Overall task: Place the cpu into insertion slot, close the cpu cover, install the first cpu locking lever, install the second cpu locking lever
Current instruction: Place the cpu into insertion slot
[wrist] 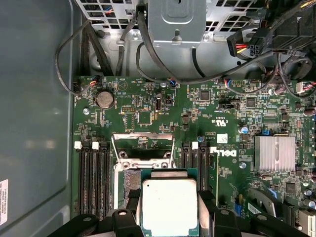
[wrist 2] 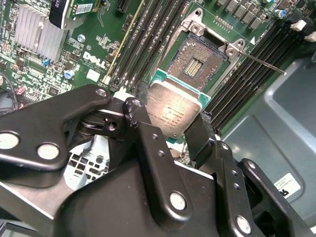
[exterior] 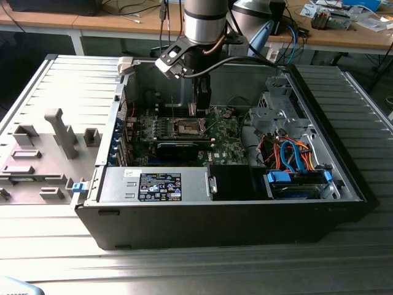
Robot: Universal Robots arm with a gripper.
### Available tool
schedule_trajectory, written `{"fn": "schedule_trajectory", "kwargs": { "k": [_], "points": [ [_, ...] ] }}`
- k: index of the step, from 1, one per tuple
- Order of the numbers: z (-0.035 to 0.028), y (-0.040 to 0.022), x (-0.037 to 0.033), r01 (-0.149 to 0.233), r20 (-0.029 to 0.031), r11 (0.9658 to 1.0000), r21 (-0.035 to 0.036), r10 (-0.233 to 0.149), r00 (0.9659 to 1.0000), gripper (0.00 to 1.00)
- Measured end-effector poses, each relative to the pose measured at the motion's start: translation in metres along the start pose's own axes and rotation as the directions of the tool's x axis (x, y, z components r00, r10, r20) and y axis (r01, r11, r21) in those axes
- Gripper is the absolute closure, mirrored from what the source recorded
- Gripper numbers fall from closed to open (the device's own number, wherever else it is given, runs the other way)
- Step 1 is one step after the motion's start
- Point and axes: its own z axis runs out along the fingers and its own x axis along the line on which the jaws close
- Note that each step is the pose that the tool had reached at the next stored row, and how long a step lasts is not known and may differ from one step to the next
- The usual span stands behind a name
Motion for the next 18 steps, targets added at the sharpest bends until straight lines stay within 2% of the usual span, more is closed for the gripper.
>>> {"fn": "schedule_trajectory", "kwargs": {
  "k": [18],
  "points": [
    [0.0042, -0.0002, 0.0001, 0.0, 0.0, 1.0, 0.0, 0.0, 1.0, 0.46]
  ]
}}
